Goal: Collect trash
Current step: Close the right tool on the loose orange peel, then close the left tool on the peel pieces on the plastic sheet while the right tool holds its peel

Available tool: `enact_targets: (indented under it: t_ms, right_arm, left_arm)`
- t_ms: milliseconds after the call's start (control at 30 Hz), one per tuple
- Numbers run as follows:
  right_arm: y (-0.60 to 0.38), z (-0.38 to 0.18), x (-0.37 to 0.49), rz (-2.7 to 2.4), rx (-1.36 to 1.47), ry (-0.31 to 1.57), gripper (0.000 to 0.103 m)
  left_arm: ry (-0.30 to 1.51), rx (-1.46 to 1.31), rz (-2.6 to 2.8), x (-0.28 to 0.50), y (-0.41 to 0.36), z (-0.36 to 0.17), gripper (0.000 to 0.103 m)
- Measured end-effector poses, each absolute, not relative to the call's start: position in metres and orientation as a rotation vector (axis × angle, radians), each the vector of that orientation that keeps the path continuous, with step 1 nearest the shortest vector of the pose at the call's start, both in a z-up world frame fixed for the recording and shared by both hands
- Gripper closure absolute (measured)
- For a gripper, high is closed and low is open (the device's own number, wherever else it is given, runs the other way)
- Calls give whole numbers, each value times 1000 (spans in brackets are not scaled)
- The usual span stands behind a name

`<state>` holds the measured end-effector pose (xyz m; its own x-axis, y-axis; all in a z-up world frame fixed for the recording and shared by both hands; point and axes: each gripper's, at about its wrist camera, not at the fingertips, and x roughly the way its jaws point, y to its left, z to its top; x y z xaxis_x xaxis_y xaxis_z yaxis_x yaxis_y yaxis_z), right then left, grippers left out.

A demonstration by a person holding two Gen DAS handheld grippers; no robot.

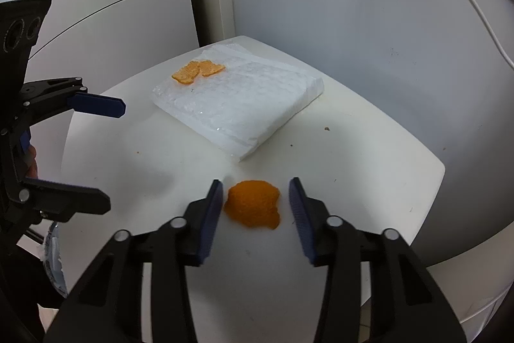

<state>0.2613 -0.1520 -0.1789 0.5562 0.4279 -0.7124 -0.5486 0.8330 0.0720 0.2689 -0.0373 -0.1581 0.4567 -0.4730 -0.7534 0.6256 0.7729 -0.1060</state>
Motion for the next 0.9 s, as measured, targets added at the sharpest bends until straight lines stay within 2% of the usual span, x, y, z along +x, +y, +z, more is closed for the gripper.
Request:
enact_targets:
  t_ms: [67,200,367,900]
  right_arm:
    - [-151,-179,261,581,-169,791,67]
    - [-151,-180,260,585,-183,778,77]
    - [-152,-181,258,584,-171,768,84]
    - [-158,-151,267,589,-104,721,85]
  left_arm:
    - [861,192,-680,270,-36,-159,6]
    - [861,173,-671,271,-32,-160,6]
    - [864,167,-666,271,-31,-162,6]
    - [820,182,-664,291,-39,-146,6]
